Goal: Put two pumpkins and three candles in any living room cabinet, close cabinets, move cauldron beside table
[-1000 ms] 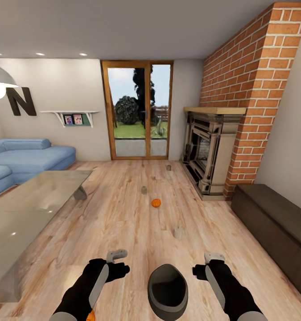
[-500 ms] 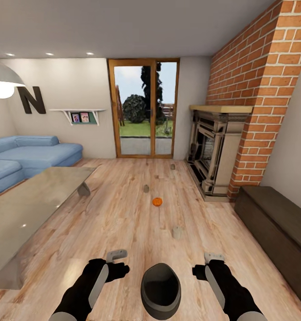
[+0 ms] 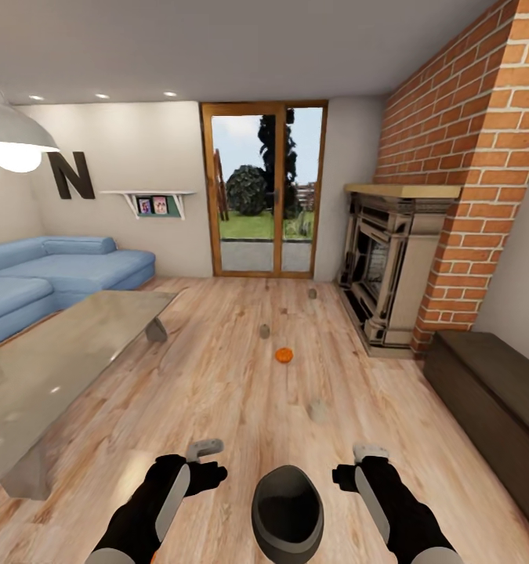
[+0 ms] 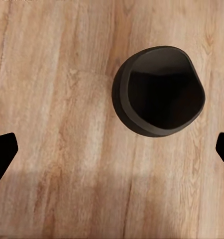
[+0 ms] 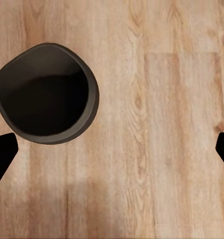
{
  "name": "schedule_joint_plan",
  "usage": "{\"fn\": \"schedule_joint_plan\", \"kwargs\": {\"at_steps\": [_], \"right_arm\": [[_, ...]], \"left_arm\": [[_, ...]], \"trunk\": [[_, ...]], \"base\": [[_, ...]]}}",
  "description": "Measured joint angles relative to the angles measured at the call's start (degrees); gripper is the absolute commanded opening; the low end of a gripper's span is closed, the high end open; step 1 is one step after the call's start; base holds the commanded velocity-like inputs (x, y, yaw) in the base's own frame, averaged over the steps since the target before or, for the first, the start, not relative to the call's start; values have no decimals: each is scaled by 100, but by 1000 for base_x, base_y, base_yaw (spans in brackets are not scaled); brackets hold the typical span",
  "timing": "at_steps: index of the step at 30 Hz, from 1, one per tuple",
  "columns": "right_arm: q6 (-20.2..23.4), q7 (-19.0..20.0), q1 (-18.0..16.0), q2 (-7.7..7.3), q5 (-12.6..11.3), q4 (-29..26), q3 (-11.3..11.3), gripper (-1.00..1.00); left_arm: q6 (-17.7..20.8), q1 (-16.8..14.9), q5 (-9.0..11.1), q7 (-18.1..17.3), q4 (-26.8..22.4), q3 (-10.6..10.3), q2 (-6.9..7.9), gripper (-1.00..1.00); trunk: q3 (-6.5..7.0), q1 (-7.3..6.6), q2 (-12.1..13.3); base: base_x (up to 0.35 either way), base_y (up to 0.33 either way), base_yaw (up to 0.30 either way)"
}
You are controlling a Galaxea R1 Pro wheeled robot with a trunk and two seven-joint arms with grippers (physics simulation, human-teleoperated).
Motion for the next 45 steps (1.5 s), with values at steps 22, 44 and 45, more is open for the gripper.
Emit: {"fn": "schedule_joint_plan", "kwargs": {"at_steps": [22, 44, 45], "right_arm": [[-5, 10, 0, 6, 1, -1, 11, 100], [-52, 2, 1, 402, 6, 116, 19, 100], [-52, 2, 1, 417, 7, 121, 19, 100]], "left_arm": [[-4, -1, 0, -7, 1, 0, 7, 100], [11, -1, 36, -29, 80, -625, -60, 100], [11, 0, 41, -37, 88, -631, -70, 100]], "trunk": [[0, -1, 0], [0, 1, 0], [0, 1, 0]], "base": [[110, -12, 9], [11, 0, 0], [0, 0, 0]]}}
